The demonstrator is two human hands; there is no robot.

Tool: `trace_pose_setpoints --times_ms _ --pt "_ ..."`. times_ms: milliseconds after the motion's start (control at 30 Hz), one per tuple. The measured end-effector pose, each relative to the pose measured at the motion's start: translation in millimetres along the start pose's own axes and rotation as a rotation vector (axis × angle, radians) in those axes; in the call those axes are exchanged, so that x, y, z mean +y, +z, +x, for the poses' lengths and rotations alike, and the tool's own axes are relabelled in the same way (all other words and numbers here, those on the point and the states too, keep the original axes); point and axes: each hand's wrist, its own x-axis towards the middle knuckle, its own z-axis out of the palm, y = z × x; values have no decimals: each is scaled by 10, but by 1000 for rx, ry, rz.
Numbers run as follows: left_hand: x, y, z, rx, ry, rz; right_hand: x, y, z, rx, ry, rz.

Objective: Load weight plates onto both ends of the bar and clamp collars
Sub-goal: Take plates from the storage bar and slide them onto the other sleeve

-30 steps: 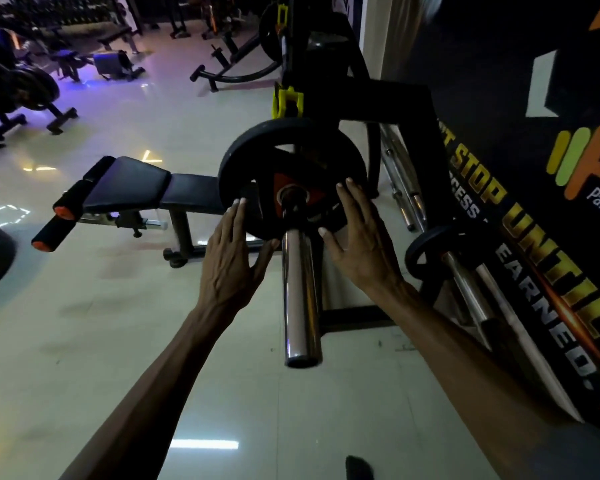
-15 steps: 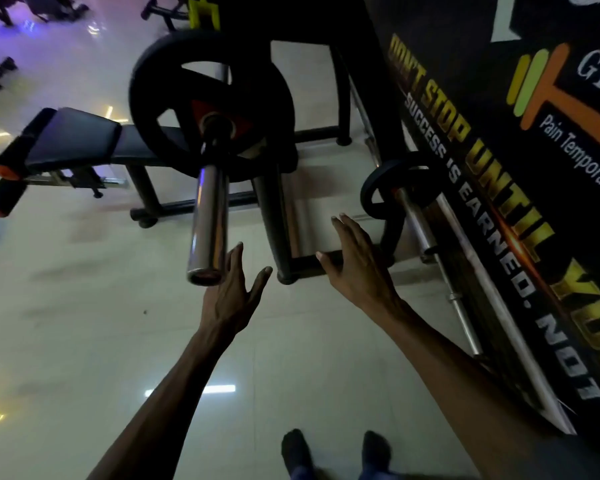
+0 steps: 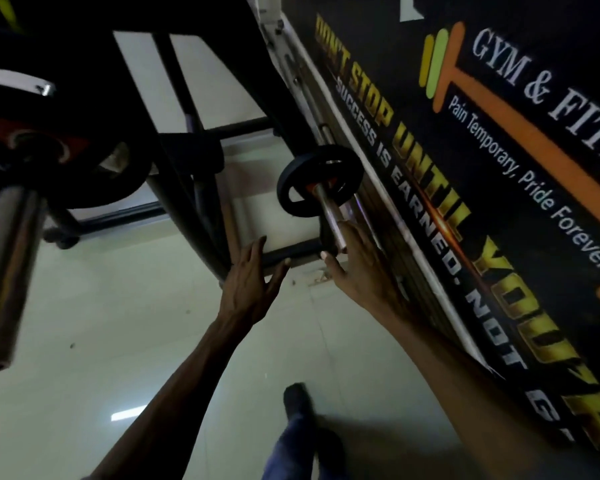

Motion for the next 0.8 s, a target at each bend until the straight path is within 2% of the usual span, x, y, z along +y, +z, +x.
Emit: trace_pose_setpoints --times_ms 200,433,633,800 --pt "211 369 895 -31 46 -37 490 -100 531 98 -17 -47" --pt "272 714 1997 -60 59 -76 1043 110 1447 34 -1 -83" --pt "138 958 2751 -37 85 -88 1403 301 2217 -112 -2 -31" --pt "-42 1249 3269 -49 68 -58 1748 579 2930 -117 -51 -33"
